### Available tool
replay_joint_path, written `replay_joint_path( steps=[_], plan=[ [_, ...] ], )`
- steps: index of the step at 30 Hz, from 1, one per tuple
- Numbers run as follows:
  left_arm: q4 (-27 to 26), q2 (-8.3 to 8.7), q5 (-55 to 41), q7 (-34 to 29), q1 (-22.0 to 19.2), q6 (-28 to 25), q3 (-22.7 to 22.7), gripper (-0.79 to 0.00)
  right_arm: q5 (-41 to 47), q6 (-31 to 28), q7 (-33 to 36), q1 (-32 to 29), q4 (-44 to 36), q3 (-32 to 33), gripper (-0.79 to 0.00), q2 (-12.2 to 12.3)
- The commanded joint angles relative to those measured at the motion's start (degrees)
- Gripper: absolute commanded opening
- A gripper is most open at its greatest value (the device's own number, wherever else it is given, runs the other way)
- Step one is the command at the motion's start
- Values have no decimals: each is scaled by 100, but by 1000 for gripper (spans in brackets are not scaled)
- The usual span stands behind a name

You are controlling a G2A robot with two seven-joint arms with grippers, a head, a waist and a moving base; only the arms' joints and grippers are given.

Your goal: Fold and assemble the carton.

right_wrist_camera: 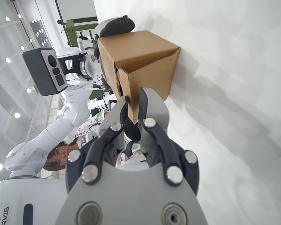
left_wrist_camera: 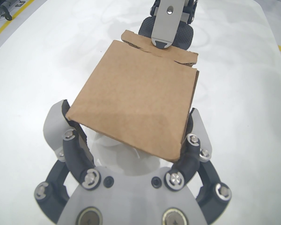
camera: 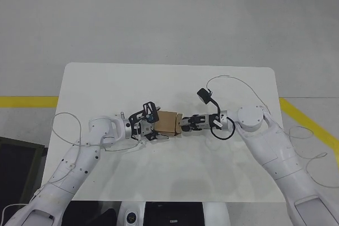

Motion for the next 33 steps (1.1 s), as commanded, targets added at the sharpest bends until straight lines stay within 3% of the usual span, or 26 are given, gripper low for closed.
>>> replay_joint_path(
  steps=[1, 17, 26, 33],
  plan=[
    [-8, -1, 9, 4, 2, 6, 2, 0, -22, 34, 0, 22, -18, -32, -723, -8],
    [-38, -8, 13, 3, 13, -1, 8, 0, -117, 86, 5, 206, -63, -242, -751, -75],
    [-30, -11, 17, 15, 21, -3, 5, 0, -78, 14, -11, 309, 53, -332, -708, -123],
    [-8, -10, 14, 11, 25, -6, -9, 0, -161, 64, 12, 125, -109, -65, -677, -20]
  ],
)
